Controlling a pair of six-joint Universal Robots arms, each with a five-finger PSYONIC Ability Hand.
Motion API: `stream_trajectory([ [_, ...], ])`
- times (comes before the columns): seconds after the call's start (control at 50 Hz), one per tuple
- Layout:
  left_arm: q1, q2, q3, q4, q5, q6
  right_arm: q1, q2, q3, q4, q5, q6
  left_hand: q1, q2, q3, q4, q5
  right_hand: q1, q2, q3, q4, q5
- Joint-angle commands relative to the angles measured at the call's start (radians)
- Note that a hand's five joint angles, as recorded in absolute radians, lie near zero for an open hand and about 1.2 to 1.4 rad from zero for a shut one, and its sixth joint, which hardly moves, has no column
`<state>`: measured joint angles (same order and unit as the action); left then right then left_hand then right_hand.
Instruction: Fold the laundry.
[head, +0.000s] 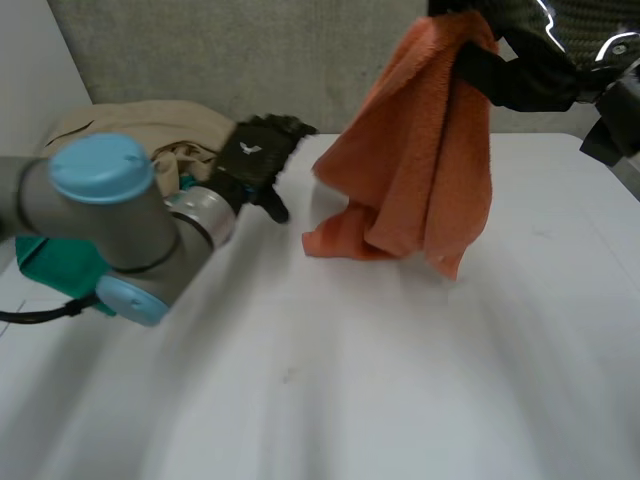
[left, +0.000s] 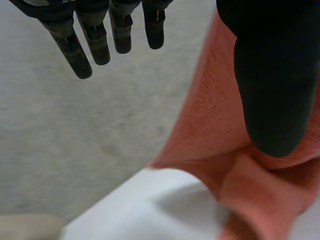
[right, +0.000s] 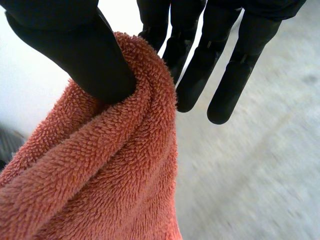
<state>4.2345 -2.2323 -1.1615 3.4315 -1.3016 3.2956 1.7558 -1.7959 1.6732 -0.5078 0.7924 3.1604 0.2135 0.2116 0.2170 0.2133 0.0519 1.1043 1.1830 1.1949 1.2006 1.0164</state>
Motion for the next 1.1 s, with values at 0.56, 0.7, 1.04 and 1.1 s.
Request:
stream_trajectory([
  [0.56,0.182,0.373,-0.276,-0.061,0.103,0.193,-0.079,0.497,-0.233,0.514,0.313,-0.479,1.183,1.185,1.179,1.183,1.170,0.292,0.213,0.201,0.196,0.205],
  [0.7,0.202,0.313,-0.339,-0.176,0.099,0.251,-0.006,0.602,-0.266,0.595,0.471,-0.585,1.183,1.185,1.179,1.183,1.170,0.292,0.213,0.201,0.196,0.205],
  [1.04,0.156,0.091,0.193,-0.016,-0.077,0.322,0.060,0.784,-0.581,-0.025,0.708,-0.496,1.183,1.185,1.179,1.183,1.170,0.292,0.213,0.201,0.196,0.205],
  [1.1,0.148,0.129,0.227,0.131,-0.117,0.260,0.048,0.764,-0.573,-0.285,0.719,-0.418,1.183,1.185,1.179,1.183,1.170,0.292,0.213,0.201,0.196,0.205],
])
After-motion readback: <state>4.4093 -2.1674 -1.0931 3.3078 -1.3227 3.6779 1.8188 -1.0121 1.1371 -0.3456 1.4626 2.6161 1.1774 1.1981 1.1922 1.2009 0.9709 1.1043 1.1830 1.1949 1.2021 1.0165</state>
